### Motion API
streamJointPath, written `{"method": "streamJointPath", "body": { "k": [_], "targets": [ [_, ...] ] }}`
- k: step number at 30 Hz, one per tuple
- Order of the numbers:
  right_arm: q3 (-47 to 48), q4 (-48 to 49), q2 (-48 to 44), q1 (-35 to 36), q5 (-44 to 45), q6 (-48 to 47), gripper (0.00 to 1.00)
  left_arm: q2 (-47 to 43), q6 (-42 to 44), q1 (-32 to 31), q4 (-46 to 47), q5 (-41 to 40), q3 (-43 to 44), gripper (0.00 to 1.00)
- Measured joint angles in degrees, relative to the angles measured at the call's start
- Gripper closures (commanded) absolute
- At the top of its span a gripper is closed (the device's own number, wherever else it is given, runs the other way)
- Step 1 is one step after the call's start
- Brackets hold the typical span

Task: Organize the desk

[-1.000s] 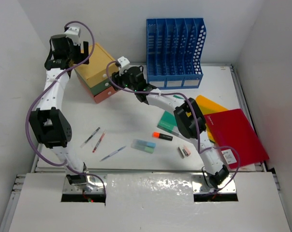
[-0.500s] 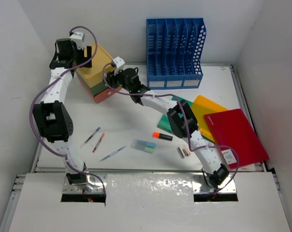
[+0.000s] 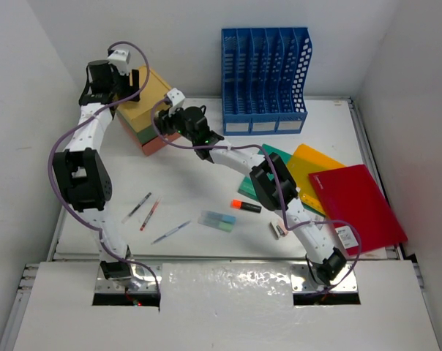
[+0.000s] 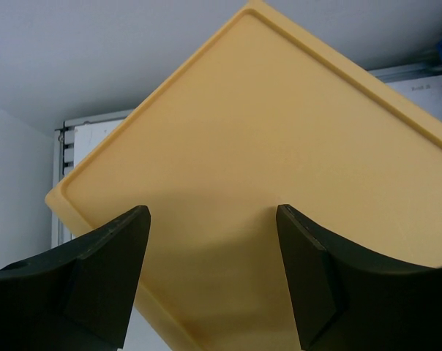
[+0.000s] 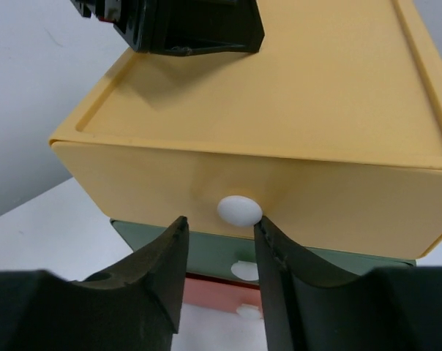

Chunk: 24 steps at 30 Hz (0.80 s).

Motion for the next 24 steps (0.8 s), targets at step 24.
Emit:
{"method": "streamJointPath", "body": {
  "k": [24],
  "targets": [
    [0.0,1.5,0.4,1.0,5.6,-3.2,0.72,-0.1,0.3,0.0,5.3,2.5,-2.7,0.33]
  ]
}}
